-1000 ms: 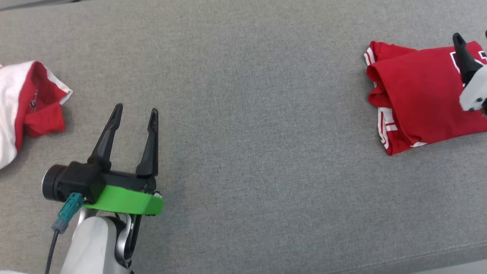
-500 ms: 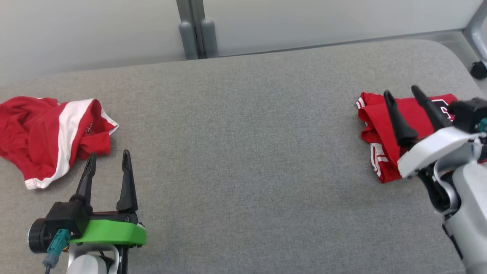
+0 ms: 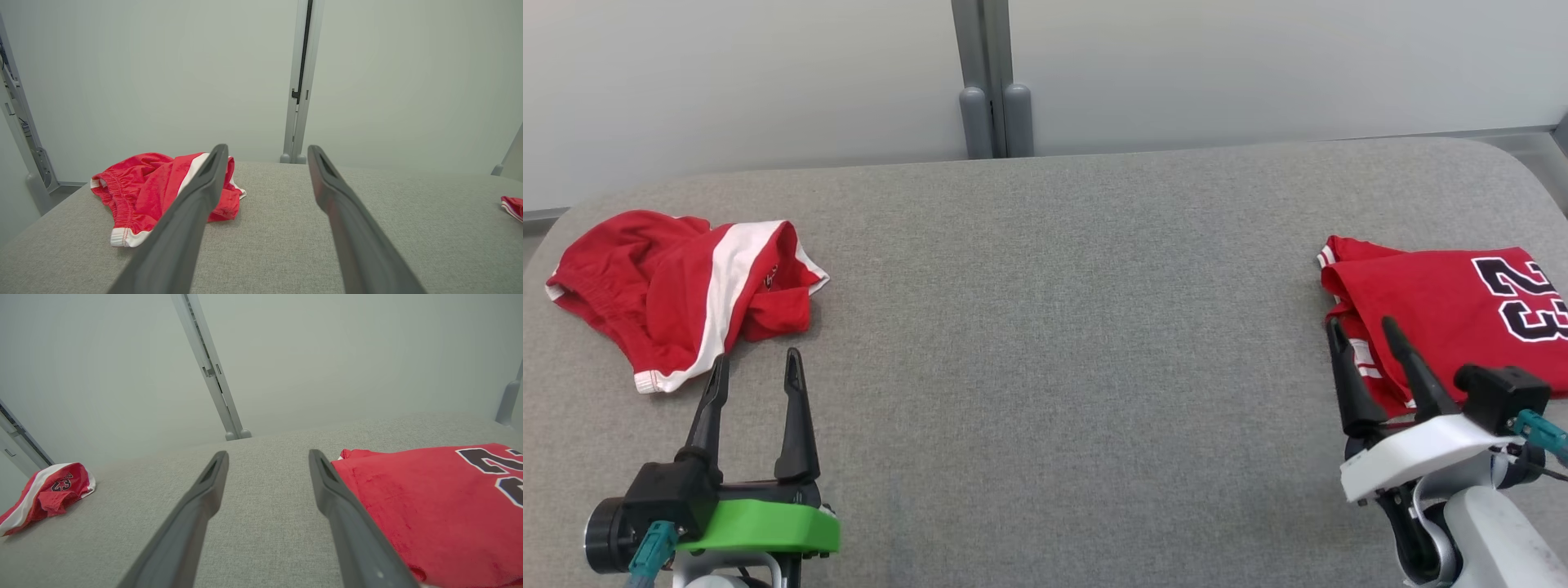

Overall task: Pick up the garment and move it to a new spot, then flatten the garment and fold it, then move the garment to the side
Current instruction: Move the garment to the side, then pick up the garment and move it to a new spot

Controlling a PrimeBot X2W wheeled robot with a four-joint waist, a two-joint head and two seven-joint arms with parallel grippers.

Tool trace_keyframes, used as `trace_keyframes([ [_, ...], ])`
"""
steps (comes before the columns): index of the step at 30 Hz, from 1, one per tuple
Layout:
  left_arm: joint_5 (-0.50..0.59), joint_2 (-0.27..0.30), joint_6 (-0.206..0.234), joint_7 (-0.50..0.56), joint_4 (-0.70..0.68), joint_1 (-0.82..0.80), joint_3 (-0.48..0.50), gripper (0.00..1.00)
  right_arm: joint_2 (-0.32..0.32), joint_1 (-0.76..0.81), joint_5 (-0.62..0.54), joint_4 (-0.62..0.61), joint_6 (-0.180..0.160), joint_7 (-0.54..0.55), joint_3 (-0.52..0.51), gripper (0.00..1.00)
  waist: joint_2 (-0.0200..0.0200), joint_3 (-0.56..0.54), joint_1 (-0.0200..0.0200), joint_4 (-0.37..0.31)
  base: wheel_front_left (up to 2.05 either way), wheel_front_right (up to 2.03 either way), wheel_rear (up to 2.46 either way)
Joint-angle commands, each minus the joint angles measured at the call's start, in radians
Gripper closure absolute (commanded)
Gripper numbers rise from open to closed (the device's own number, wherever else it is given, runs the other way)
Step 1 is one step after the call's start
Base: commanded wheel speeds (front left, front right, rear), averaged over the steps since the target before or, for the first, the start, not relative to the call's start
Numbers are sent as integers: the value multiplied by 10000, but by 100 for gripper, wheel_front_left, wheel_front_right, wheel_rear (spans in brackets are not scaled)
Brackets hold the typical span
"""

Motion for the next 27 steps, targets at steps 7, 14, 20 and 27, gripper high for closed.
trace_keyframes([
  [7, 23, -21, -78, -26, 63, 139, -44, 0, 292, 435, -469, -476, -3, -78, 57, 0, 0, 47, 0, 57, 0, 0, 0],
  [14, -6, -21, -57, -26, 122, 85, -86, 0, 399, 519, -972, -638, -3, -80, 9, 0, 0, 49, 0, 79, 0, 0, 0],
  [20, -16, -21, -33, -28, 155, 89, -135, 0, 509, 530, -1192, -619, -3, -81, -51, 0, 0, 31, 0, 77, 0, 0, 0],
  [27, 5, -22, -13, -26, 138, 81, -153, 0, 549, 547, -1281, -598, -3, -82, 5, 0, 0, 0, 0, 76, 0, 0, 0],
])
